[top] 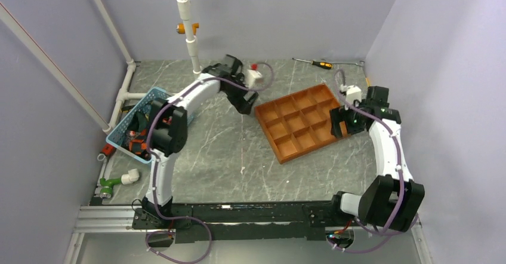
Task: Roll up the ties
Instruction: Move the storage box to the corner of the board.
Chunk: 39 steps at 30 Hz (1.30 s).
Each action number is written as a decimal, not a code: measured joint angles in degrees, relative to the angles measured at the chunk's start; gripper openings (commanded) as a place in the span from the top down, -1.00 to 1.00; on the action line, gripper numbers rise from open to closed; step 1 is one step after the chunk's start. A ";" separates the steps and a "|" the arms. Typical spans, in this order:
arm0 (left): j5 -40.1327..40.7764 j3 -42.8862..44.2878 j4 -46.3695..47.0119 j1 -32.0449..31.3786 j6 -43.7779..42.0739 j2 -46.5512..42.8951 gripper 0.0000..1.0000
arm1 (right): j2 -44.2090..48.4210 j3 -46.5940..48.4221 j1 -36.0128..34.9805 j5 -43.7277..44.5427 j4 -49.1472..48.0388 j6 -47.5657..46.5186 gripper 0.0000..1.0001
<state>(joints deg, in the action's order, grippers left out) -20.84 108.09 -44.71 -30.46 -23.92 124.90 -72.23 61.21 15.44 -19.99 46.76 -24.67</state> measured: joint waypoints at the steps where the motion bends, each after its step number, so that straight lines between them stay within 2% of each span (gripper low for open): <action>1: -1.42 -0.50 1.14 1.53 1.27 -0.87 -0.89 | 0.63 -0.87 -0.74 0.57 0.37 -1.57 -0.82; 4: -4.98 -6.51 3.65 8.41 3.15 -7.10 -0.91 | 4.37 -6.64 -5.42 5.57 1.49 -7.43 -0.62; 7: -4.79 -12.94 3.52 14.40 2.75 -15.43 -0.93 | 6.49 -11.91 -8.61 10.19 5.29 -10.40 -0.41; 13: -4.37 -22.75 3.21 15.61 1.97 -31.06 -0.95 | 7.82 -13.51 -9.53 16.48 13.31 -9.62 -0.38; 16: -5.38 -24.57 2.21 17.55 2.45 -33.81 -0.96 | 6.56 -15.58 -12.98 18.32 13.49 -8.07 -0.38; 18: -6.27 -24.65 1.79 20.09 3.06 -33.92 -0.97 | 3.04 -15.82 -16.52 19.58 13.03 -6.78 -0.41; 21: -6.32 -24.98 1.53 23.34 3.96 -34.01 -0.99 | -4.15 -14.14 -22.08 20.85 10.95 -4.07 -0.57; 26: -5.64 -25.59 1.60 24.17 4.96 -35.19 -0.99 | -14.25 -9.03 -30.36 22.73 5.73 2.03 -0.79; 32: -2.97 -26.40 1.68 25.86 6.29 -39.23 -0.99 | -21.92 -2.12 -31.04 21.09 2.40 19.58 -0.86; 39: 0.70 -27.12 1.77 29.00 6.47 -43.01 -0.99 | -23.63 -3.04 -33.59 19.93 -12.61 32.89 -0.91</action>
<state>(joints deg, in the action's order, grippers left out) -20.14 80.97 -42.94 -1.45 -17.45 81.89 -95.85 58.17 -18.15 -0.05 34.15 8.23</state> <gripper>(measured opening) 0.994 0.945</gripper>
